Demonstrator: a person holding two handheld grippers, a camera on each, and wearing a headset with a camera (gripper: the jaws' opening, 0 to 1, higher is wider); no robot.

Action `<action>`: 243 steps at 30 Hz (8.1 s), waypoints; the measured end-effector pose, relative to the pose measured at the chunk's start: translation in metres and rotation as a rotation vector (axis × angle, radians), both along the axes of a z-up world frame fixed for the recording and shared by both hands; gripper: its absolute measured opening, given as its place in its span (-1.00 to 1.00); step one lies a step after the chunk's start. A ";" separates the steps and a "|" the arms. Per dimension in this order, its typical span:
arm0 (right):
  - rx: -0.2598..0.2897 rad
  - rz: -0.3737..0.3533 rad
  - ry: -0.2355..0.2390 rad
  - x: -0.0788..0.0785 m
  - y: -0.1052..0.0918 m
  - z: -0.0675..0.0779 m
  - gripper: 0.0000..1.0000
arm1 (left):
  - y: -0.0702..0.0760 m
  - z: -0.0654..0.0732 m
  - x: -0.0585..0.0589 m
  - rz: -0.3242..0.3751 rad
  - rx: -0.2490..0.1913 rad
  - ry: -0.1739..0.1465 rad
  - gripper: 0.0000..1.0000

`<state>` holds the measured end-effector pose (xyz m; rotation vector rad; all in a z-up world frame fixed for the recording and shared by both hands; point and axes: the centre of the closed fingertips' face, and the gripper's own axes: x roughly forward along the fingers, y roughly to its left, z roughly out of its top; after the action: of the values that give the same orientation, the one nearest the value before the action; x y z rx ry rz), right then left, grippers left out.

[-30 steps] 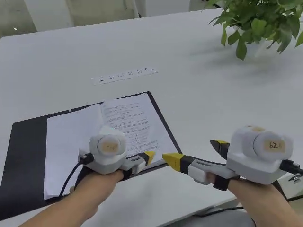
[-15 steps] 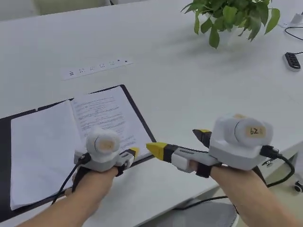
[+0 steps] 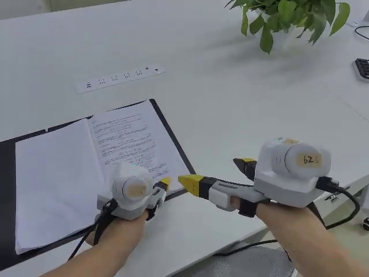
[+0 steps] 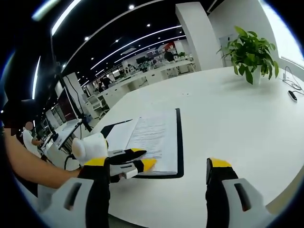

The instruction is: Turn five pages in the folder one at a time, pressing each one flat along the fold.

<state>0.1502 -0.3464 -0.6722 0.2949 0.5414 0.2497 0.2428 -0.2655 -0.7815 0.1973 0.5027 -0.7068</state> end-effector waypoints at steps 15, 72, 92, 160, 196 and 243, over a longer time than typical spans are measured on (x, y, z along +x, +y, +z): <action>0.032 0.044 0.016 0.018 0.016 -0.009 0.54 | 0.000 0.000 0.001 -0.015 -0.021 -0.024 -0.71; 0.247 0.055 0.196 0.096 0.023 -0.088 -1.00 | 0.009 0.000 0.010 0.059 -0.080 0.007 -1.00; 0.412 0.028 0.160 0.100 0.059 -0.027 -1.00 | 0.080 0.052 -0.011 0.076 -0.119 0.045 -0.69; 0.406 0.300 0.481 0.077 0.366 -0.098 -0.75 | 0.320 0.071 -0.110 0.413 -0.155 0.072 -0.63; 0.823 0.032 0.416 0.175 0.208 -0.085 -1.00 | 0.245 -0.006 -0.025 0.262 0.013 0.030 -0.61; 0.980 -0.176 0.402 0.308 0.206 -0.106 -1.00 | 0.250 -0.009 -0.025 0.271 -0.020 0.000 -0.61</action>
<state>0.4585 -0.1408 -0.7781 1.3598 0.7562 0.2720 0.2174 -0.0159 -0.7901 0.1080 0.5112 -0.4475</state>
